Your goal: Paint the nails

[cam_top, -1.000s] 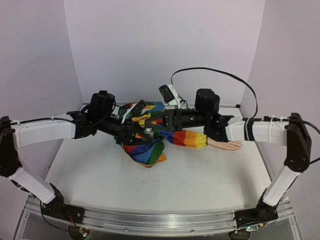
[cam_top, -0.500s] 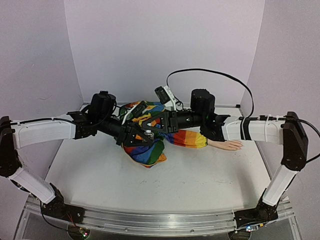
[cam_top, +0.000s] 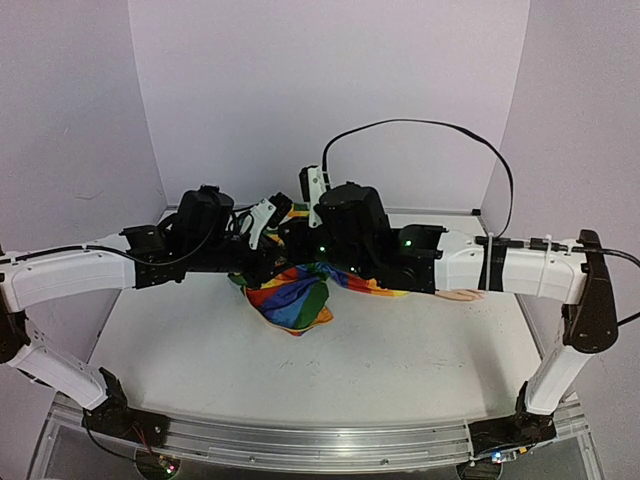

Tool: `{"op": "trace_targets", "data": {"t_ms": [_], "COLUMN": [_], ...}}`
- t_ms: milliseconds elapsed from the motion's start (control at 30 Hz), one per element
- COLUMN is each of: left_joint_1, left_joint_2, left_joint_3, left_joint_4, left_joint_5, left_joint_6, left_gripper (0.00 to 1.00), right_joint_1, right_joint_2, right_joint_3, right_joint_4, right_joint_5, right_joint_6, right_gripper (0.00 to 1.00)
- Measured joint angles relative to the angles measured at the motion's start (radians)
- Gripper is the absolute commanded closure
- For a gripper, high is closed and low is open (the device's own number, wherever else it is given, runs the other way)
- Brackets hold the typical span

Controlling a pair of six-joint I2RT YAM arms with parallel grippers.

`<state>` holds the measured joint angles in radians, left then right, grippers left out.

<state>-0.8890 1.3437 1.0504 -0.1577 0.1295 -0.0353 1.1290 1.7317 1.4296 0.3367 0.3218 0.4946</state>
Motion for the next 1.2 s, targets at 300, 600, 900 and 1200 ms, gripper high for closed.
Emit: {"op": "trace_targets", "data": {"t_ms": [300,600,900,1200], "left_joint_1": [0.024,0.04,0.039,0.039], "left_joint_2": [-0.008,-0.097,-0.06,-0.004], "left_joint_3": [-0.006,-0.066,-0.052,-0.033], "left_joint_4": [0.01,0.028,0.039,0.045], "left_joint_5": [-0.012,0.332,0.68,0.774], "left_joint_6": [0.018,0.066,0.062,0.053], "left_gripper": [1.0,1.0,1.0,1.0], "right_joint_1": [-0.028,-0.262,-0.241,-0.242], "right_joint_2": [-0.076,-0.251,-0.19,-0.143], "right_joint_3": [-0.075,-0.241,-0.241,-0.232], "right_joint_4": [-0.004,0.09,0.202,0.25], "right_joint_5": [-0.091,-0.669,-1.079,-1.195], "right_joint_6": [-0.039,-0.08,-0.098,-0.099], "right_gripper": [0.37,0.26,0.34,0.67]}}
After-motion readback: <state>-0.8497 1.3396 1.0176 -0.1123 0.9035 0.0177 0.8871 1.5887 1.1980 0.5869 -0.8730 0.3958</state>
